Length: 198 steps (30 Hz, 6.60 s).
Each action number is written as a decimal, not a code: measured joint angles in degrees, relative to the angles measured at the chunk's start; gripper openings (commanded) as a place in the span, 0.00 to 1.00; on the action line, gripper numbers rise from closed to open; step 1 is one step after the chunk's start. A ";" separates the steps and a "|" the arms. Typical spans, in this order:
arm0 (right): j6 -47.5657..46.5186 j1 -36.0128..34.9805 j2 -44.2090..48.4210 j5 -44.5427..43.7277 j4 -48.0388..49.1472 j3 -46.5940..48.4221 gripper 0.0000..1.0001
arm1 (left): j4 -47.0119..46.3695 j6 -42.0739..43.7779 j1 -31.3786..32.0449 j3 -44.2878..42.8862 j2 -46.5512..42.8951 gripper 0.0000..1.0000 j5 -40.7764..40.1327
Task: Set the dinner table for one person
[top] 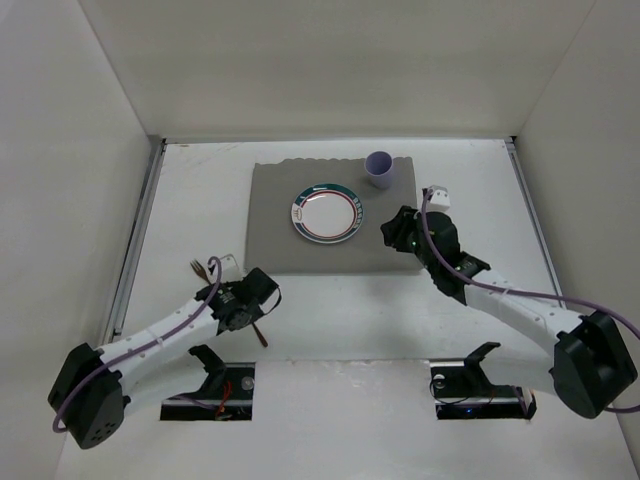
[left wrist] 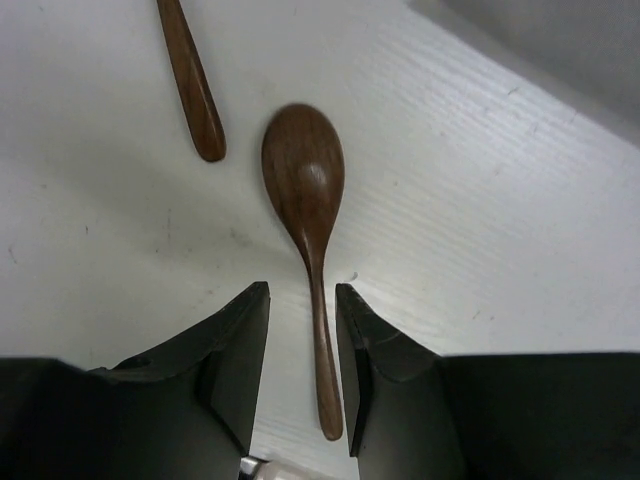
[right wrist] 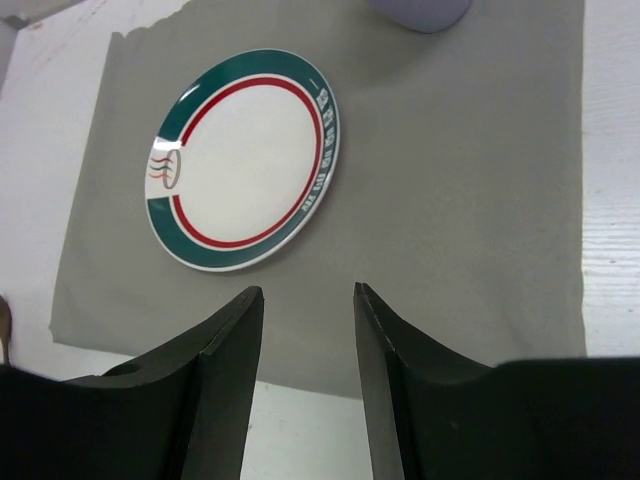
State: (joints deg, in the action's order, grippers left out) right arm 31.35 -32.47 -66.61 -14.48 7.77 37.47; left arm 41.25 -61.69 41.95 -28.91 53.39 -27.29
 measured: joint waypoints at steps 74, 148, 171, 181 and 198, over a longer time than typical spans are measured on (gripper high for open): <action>10.95 12.68 8.35 0.52 3.69 -10.60 0.51 | -41.03 20.98 11.50 -56.52 60.19 0.03 5.29; 4.31 0.20 -0.87 -2.01 7.21 -6.43 0.44 | -27.26 17.03 -32.85 5.70 8.44 0.16 -0.44; 4.00 0.13 -1.60 -2.99 7.21 -6.38 0.45 | -36.61 35.39 -12.09 -26.05 31.89 0.09 0.35; 3.98 0.13 -1.60 -3.15 7.21 -6.36 0.45 | -37.29 44.61 -15.10 -37.13 51.39 0.11 4.76; 4.02 0.15 -1.55 -3.23 7.19 -6.34 0.55 | -34.12 43.58 -13.27 -34.82 47.56 0.41 1.77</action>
State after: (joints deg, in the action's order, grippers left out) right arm 35.38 -32.32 -68.16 -17.72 14.96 31.14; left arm 7.14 -18.11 28.69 -63.72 100.95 -25.52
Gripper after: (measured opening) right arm 0.552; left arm 0.408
